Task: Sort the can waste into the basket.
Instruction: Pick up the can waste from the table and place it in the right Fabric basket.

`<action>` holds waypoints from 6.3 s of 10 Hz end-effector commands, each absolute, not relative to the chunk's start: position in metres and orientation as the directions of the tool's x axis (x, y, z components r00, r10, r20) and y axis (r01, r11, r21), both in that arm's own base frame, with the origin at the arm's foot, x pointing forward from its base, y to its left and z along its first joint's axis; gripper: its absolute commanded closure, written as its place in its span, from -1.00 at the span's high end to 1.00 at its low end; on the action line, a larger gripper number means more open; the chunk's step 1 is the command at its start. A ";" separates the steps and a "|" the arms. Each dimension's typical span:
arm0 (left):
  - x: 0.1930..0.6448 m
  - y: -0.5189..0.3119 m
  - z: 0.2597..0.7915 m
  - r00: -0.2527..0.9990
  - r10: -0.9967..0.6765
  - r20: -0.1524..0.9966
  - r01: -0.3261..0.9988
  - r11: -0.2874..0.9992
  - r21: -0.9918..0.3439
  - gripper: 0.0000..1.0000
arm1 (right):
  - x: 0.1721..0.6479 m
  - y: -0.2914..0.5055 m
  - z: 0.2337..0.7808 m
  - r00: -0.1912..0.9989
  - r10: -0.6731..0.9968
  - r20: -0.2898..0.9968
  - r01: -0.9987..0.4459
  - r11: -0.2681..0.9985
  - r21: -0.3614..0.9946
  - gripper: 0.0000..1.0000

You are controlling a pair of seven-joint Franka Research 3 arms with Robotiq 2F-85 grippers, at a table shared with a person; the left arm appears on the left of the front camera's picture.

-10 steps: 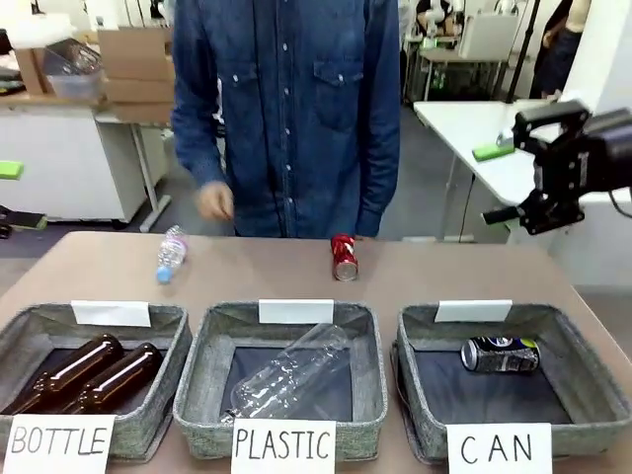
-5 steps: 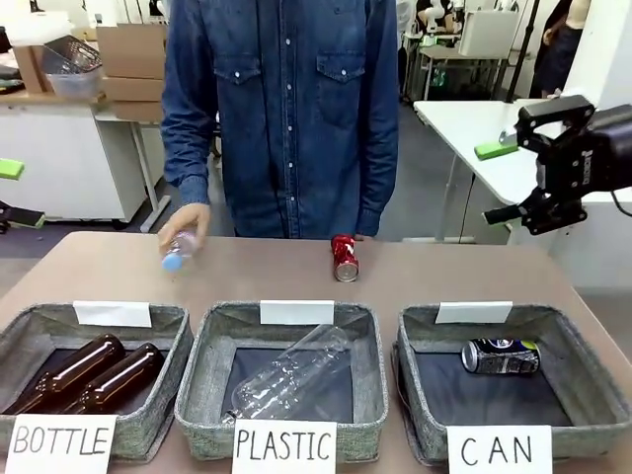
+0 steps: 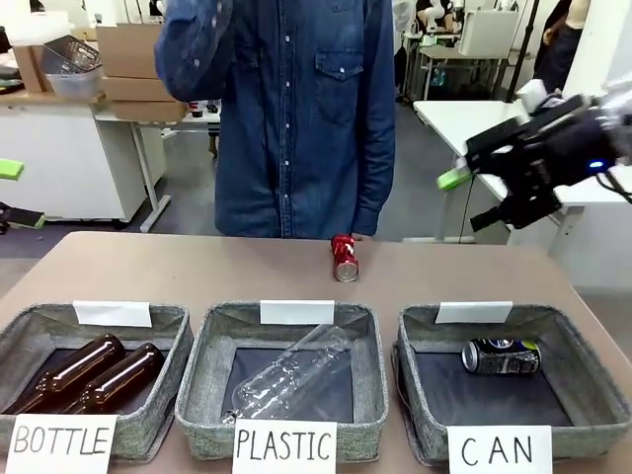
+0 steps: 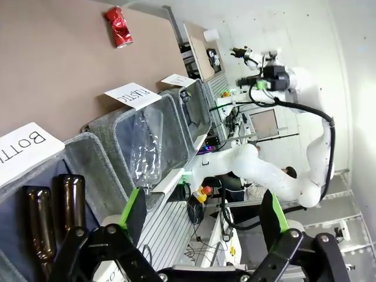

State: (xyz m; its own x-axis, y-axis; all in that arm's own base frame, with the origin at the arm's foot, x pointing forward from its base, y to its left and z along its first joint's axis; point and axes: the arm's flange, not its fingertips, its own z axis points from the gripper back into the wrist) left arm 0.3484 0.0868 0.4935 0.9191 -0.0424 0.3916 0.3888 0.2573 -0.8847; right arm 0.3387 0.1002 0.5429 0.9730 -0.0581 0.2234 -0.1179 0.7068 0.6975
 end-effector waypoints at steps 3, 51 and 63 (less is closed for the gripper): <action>0.346 0.088 0.494 0.915 -0.055 0.400 0.400 0.249 -0.882 1.00 | 0.399 0.096 0.520 0.930 -0.041 0.366 -0.048 0.972 0.230 1.00; 0.346 0.088 0.494 0.915 -0.055 0.400 0.400 0.249 -0.882 1.00 | 0.321 0.049 0.554 0.917 0.387 0.093 -0.394 0.916 0.071 -1.00; 0.346 0.088 0.494 0.915 -0.055 0.400 0.400 0.249 -0.882 1.00 | 0.291 0.046 0.525 0.889 0.449 0.086 -0.457 0.878 0.143 1.00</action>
